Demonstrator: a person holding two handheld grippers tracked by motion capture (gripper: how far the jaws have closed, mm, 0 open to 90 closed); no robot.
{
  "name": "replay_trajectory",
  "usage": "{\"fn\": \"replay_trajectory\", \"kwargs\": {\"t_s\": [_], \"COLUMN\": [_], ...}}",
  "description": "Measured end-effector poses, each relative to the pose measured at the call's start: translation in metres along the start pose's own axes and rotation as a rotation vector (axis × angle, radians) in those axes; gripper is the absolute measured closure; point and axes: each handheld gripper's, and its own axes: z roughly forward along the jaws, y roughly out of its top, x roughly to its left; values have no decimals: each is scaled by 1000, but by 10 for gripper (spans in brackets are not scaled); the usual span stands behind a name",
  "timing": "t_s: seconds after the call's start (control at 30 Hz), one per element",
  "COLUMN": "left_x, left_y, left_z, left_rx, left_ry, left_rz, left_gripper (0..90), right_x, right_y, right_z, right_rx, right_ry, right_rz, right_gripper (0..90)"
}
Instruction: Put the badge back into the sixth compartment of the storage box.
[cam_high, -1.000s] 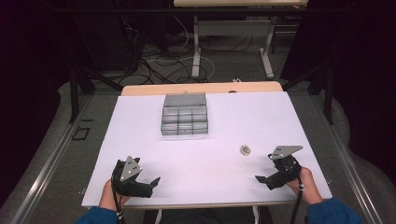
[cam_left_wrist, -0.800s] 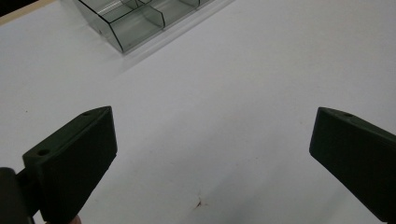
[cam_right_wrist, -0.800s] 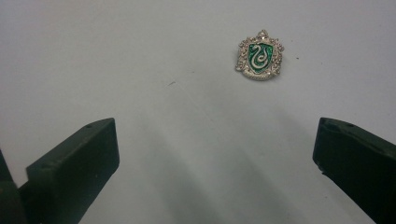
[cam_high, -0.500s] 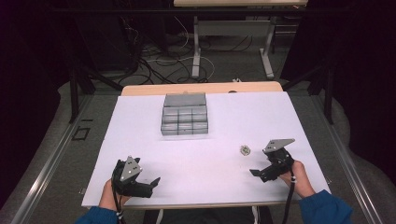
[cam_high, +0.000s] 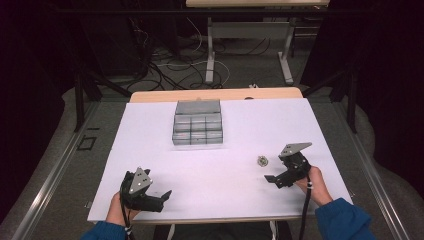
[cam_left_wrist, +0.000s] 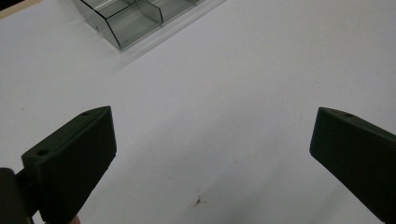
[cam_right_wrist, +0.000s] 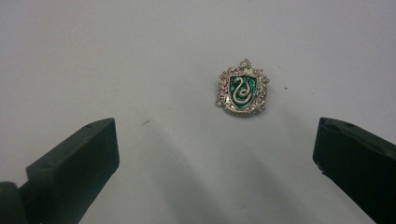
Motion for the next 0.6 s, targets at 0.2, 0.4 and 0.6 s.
{"fn": "replay_trajectory", "kwargs": {"t_s": [0.2, 0.4, 0.6], "left_x": [0, -1, 0], "left_y": [0, 0, 0], "left_z": [1, 1, 0], "left_rx": [3, -2, -11], "left_ry": [-5, -7, 9], "left_rz": [1, -9, -6], "left_gripper": [2, 2, 2], "right_x": [-6, -9, -9], "right_y": [4, 8, 11], "right_z": [6, 10, 15], "right_rx": [-19, -26, -13], "right_ry": [-4, -11, -33], "right_rz": [11, 25, 38], "right_gripper": [0, 0, 0]}}
